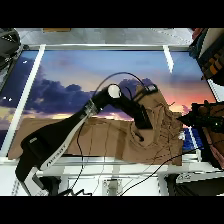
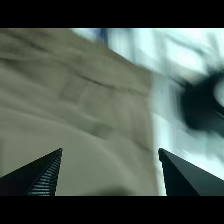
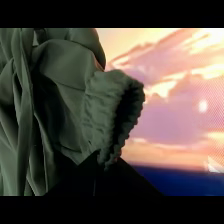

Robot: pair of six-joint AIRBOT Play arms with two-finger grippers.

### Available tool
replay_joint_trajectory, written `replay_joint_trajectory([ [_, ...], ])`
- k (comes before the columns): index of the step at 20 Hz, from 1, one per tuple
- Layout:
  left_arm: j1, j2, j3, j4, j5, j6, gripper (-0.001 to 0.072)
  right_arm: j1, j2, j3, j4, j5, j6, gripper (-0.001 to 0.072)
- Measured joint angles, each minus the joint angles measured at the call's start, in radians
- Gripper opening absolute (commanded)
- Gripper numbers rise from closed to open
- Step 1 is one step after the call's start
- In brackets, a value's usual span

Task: Fold the clothes and pants, and hang the long-sleeved shirts on hangers.

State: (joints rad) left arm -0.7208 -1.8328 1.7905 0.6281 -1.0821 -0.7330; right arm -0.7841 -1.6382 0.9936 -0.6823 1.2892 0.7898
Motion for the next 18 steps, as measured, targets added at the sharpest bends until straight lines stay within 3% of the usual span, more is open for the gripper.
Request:
replay_joint_trajectory([
  [3, 0.077, -0.042, 0.000, 0.015, 0.262, -0.146, 0.0702, 0.000, 0.000, 0.000, 0.000, 0.000, 0.000, 0.0032],
  [8, 0.135, -0.170, 0.000, 0.019, 0.432, -0.411, 0.0698, 0.000, 0.000, 0.000, 0.000, -0.002, 0.000, 0.0032],
  [10, 0.142, -0.219, 0.003, 0.021, 0.475, -0.462, 0.0612, 0.000, 0.000, 0.000, 0.000, -0.004, 0.000, 0.0032],
  [13, 0.146, -0.286, 0.032, 0.022, 0.498, -0.516, 0.0601, 0.000, 0.000, 0.000, 0.000, -0.008, 0.000, 0.0033],
  [16, 0.134, -0.352, 0.100, 0.022, 0.491, -0.540, 0.0462, 0.000, 0.000, 0.000, 0.000, -0.018, 0.000, 0.0033],
  [18, 0.123, -0.393, 0.158, 0.022, 0.487, -0.544, 0.0461, 0.000, 0.000, 0.000, 0.000, -0.021, 0.000, 0.0033],
])
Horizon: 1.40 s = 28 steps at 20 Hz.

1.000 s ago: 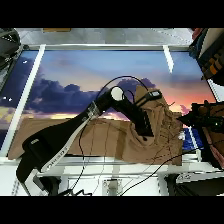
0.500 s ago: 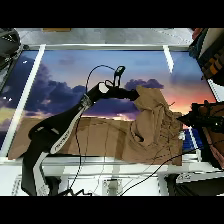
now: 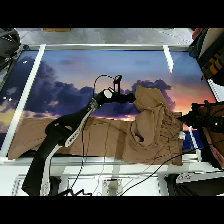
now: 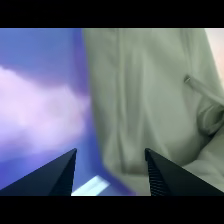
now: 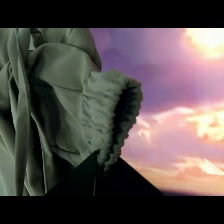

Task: Fold the clothes and pants, and hang the long-sleeved shirts on hangers.

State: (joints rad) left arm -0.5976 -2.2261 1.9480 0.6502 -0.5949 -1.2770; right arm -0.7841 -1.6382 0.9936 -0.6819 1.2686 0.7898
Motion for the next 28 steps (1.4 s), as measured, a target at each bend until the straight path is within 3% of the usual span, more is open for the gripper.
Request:
replay_joint_trajectory([
  [2, -0.011, -0.034, 0.040, 0.000, -0.009, -0.008, 0.0368, 0.000, 0.000, 0.000, 0.000, -0.002, 0.000, 0.0033],
  [6, -0.029, -0.066, 0.072, 0.000, -0.015, -0.030, 0.0357, 0.000, 0.000, 0.000, 0.000, -0.003, 0.000, 0.0033],
  [7, -0.035, -0.068, 0.076, 0.000, -0.015, -0.033, 0.0297, 0.000, 0.000, 0.000, 0.000, -0.003, 0.000, 0.0032],
  [8, -0.040, -0.071, 0.078, 0.000, -0.008, -0.033, 0.0106, 0.000, 0.000, 0.000, 0.000, -0.003, 0.000, 0.0033],
  [9, -0.045, -0.073, 0.080, 0.000, 0.004, -0.035, 0.0017, 0.000, 0.000, 0.000, 0.000, -0.003, 0.000, 0.0032],
  [14, -0.028, -0.049, 0.084, 0.001, 0.094, -0.026, 0.0017, 0.000, 0.003, 0.000, 0.002, 0.006, 0.000, 0.0032],
  [18, 0.054, 0.041, 0.084, 0.068, 0.080, -0.017, 0.0017, 0.000, 0.032, 0.000, 0.029, 0.013, -0.008, 0.0032],
  [28, 0.375, 0.393, 0.084, 0.499, -0.119, -0.013, 0.0017, 0.000, 0.100, 0.000, 0.143, -0.048, -0.020, 0.0032],
])
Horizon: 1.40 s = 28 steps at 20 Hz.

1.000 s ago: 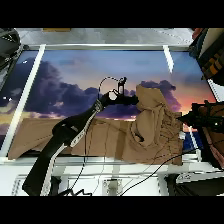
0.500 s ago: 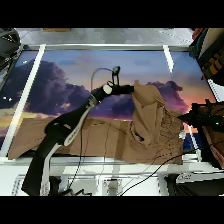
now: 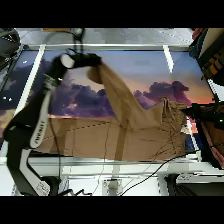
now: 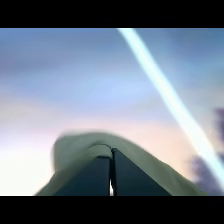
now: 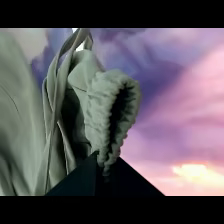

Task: Fold the clothes and pants, and hang the long-sleeved shirts on hangers.

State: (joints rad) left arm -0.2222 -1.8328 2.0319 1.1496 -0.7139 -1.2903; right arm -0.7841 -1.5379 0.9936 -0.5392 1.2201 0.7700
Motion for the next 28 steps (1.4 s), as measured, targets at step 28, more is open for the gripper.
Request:
replay_joint_trajectory([
  [28, 0.232, 0.054, -0.068, 0.129, -0.680, 0.180, 0.0107, 0.000, 0.003, 0.000, 0.090, -0.042, 0.003, 0.0032],
])
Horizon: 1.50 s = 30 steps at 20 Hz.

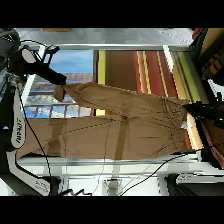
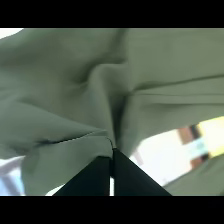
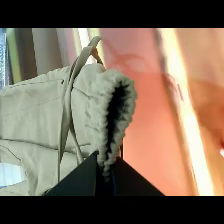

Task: Fold the clothes and pants, and hang the long-sleeved shirts on hangers.

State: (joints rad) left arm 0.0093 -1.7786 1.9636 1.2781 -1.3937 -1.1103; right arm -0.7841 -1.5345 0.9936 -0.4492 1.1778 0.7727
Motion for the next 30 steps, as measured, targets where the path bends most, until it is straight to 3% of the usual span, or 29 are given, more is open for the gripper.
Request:
replay_joint_trajectory([
  [2, -0.012, 0.000, 0.000, -0.018, -0.013, 0.010, 0.0675, 0.000, 0.000, 0.000, 0.000, 0.000, 0.000, 0.0032],
  [4, -0.015, -0.001, 0.000, -0.025, -0.021, 0.010, 0.0698, 0.000, 0.000, 0.000, 0.000, 0.000, 0.000, 0.0032],
  [6, -0.007, -0.001, 0.000, -0.026, -0.023, 0.010, 0.0581, 0.000, 0.000, 0.000, -0.001, -0.001, 0.000, 0.0032],
  [12, 0.114, 0.000, -0.058, 0.064, -0.055, -0.158, 0.0560, 0.000, 0.000, 0.000, -0.005, -0.013, 0.000, 0.0033],
  [16, 0.220, 0.015, -0.246, -0.018, -0.066, -0.251, 0.0543, 0.000, 0.000, 0.000, -0.035, -0.017, -0.001, 0.0032],
  [21, 0.270, 0.046, -0.516, -0.158, 0.098, -0.306, 0.0546, 0.000, 0.000, 0.000, -0.067, -0.020, -0.001, 0.0032],
  [26, 0.267, 0.050, -0.647, -0.293, 0.303, -0.342, 0.0541, 0.000, 0.000, 0.000, -0.077, -0.029, -0.001, 0.0032],
  [27, 0.262, 0.048, -0.658, -0.316, 0.336, -0.347, 0.0471, 0.000, 0.000, 0.000, -0.077, -0.032, -0.001, 0.0033],
  [29, 0.249, 0.039, -0.672, -0.349, 0.391, -0.349, 0.0105, 0.000, 0.000, 0.000, -0.077, -0.036, -0.001, 0.0032],
  [30, 0.243, 0.034, -0.676, -0.359, 0.411, -0.351, 0.0018, 0.000, 0.000, 0.000, -0.078, -0.038, -0.001, 0.0033],
])
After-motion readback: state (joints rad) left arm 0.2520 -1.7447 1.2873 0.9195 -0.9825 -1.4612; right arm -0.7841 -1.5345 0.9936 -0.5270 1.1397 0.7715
